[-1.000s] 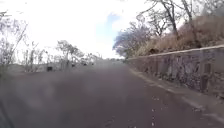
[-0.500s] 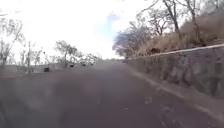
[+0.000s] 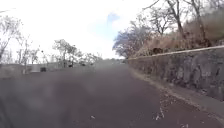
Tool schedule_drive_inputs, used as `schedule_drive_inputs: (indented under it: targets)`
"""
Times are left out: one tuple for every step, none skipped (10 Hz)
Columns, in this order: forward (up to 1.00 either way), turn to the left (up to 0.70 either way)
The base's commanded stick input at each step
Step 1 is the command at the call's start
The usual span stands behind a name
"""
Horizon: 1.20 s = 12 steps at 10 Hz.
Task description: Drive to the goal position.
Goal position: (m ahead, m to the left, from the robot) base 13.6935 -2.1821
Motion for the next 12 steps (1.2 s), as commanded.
schedule_drive_inputs:
  targets:
    - [0.70, 0.02]
    - [0.70, 0.00]
    - [0.70, 0.00]
    - [0.70, 0.00]
    - [0.70, 0.00]
    - [0.70, 0.00]
    - [0.70, 0.00]
    - [0.70, 0.00]
    - [0.70, 0.00]
    - [0.70, 0.00]
    - [0.70, 0.00]
    - [0.70, 0.00]
